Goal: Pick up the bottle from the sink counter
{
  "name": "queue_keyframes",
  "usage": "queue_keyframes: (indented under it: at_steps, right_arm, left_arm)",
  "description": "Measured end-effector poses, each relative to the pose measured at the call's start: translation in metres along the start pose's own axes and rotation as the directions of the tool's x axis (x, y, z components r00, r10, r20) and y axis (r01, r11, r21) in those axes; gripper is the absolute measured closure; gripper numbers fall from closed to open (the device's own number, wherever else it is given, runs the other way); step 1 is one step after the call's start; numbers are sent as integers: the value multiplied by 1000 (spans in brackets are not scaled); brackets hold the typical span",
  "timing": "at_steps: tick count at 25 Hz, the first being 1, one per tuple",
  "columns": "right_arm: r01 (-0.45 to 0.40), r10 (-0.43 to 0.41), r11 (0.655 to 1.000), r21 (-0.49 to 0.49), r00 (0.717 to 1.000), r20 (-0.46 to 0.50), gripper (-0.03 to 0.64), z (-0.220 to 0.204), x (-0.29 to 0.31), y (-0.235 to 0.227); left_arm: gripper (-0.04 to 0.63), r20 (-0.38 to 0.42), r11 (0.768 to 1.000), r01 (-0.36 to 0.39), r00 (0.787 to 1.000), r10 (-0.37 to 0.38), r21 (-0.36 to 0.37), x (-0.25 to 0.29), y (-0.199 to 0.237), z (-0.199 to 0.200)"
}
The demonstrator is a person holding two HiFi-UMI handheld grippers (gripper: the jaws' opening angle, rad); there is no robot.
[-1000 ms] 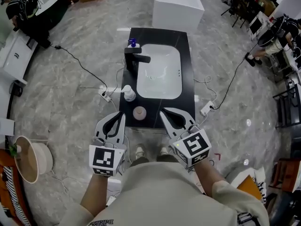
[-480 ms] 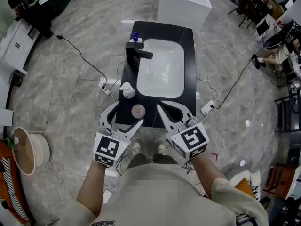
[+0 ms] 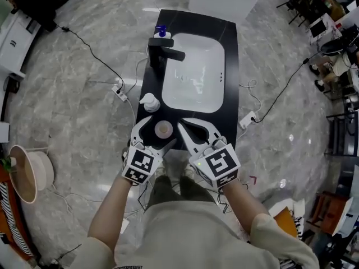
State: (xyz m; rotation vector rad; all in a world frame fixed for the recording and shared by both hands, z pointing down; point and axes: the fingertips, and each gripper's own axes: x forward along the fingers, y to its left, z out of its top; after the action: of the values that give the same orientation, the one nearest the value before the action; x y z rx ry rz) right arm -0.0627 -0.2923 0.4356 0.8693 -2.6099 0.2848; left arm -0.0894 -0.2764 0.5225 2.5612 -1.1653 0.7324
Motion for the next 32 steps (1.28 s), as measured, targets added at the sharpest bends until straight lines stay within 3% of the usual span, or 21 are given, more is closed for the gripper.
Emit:
queue_keyframes:
  at_steps: [5,15,30,32]
  right_arm:
    - [-18,19,1000,23,998,-53,620,-33,23,0]
    - [-56,62,996,69,994,-93,620,-89,60,2]
    - [-104,109,992,66,990,-86,618,-132,78,5]
    - [-132,137,989,64,987,-82,593,-135,81,9]
  left_arm:
    - [212,-76,999,37,997,-35,32,35,0,-44]
    - [210,-120,999,50,991,-52,-18,88,6,-107]
    - [210,-161,988,144,978,-132,63,110,-1,-135]
    - [210,-161,982,169,975,-154,81,109,-4,-136]
